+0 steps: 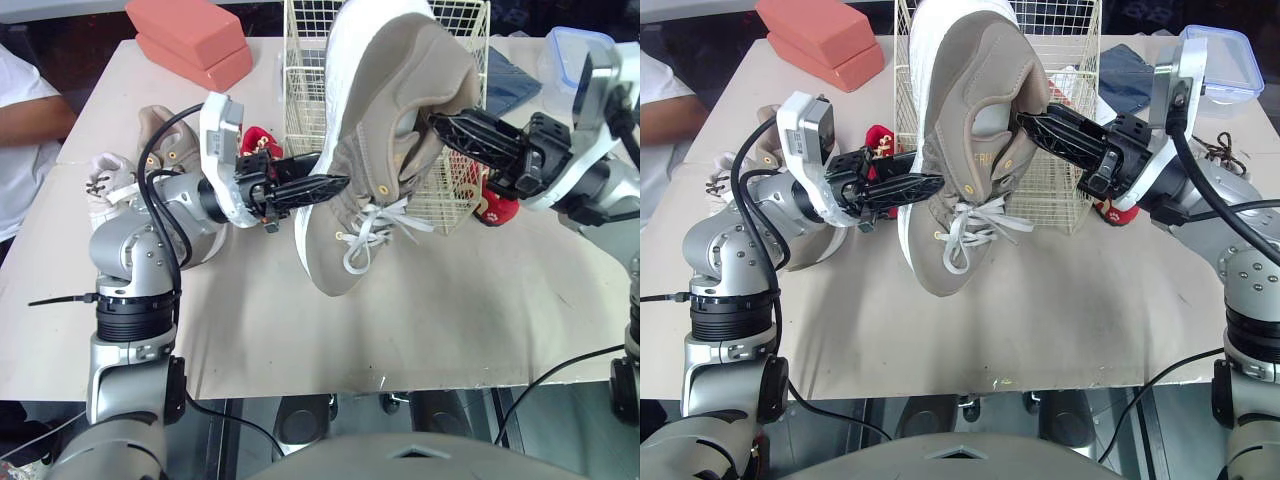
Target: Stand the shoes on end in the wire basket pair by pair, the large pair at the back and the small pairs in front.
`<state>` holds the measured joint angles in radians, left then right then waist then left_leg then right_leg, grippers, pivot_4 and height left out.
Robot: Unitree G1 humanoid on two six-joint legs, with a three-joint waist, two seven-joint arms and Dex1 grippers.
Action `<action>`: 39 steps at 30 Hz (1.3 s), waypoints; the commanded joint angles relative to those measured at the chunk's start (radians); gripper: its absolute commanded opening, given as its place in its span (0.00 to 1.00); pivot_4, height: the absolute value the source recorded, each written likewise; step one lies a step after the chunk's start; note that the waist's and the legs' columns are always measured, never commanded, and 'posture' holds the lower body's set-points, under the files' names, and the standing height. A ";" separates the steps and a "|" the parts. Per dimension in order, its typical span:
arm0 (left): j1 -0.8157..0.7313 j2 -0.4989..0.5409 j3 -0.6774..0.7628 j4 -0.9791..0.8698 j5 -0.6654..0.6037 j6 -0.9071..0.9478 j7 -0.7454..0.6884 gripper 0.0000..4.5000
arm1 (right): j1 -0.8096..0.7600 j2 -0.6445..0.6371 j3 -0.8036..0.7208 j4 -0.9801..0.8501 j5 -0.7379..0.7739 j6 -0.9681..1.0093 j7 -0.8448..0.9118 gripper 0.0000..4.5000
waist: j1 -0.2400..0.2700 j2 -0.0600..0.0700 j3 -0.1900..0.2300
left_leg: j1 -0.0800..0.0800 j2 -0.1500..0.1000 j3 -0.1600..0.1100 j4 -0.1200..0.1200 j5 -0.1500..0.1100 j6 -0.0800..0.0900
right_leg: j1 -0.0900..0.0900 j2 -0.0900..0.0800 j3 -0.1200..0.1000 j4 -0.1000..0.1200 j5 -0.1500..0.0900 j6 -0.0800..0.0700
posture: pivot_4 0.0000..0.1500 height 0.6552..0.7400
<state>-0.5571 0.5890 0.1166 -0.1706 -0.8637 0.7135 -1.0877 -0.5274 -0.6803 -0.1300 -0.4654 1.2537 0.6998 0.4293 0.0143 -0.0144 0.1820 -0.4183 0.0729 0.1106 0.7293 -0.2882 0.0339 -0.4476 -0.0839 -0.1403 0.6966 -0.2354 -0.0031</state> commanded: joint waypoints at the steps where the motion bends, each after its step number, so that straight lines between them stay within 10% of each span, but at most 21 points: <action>1: -0.036 -0.001 0.005 -0.013 0.010 -0.013 0.022 0.79 | -0.022 0.013 -0.029 -0.040 -0.002 -0.009 0.001 0.00 | 0.000 0.000 0.000 | 0.000 0.000 0.000 0.000 0.000 0.000 | 0.000 0.000 0.000 0.000 0.000 0.000 | 1.00 0.36; 3: -0.038 -0.002 0.006 -0.013 0.014 -0.028 0.016 0.99 | -0.025 0.020 -0.032 -0.040 -0.011 -0.011 -0.006 0.00 | 0.000 0.000 0.000 | 0.000 0.000 0.000 0.000 0.000 0.000 | 0.000 0.000 0.000 0.000 0.000 0.000 | 1.00 0.36; 19: -0.053 0.103 0.141 -0.141 -0.093 -0.021 0.055 0.99 | -0.215 0.071 -0.163 0.000 0.057 -0.054 -0.264 0.00 | 0.000 0.000 0.000 | 0.000 0.000 0.000 -0.001 0.000 0.000 | 0.000 0.000 0.000 0.000 0.000 0.000 | 1.00 0.36; 39: -0.037 0.159 0.161 -0.242 -0.014 0.017 0.397 0.99 | -0.483 0.242 -0.053 0.251 -0.691 -0.470 -0.379 0.00 | -0.005 0.000 0.000 | 0.000 0.000 0.003 -0.006 0.000 -0.001 | -0.004 -0.001 0.002 -0.001 0.000 0.000 | 1.00 0.36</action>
<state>-0.5874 0.7248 0.2331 -0.3641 -0.8794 0.7328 -0.7129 -0.9922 -0.4440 -0.1858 -0.1885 0.6274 0.2953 0.0388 0.0088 -0.0142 0.1823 -0.4179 0.0727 0.1142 0.7230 -0.2878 0.0334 -0.4517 -0.0846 -0.1377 0.6960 -0.2354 -0.0032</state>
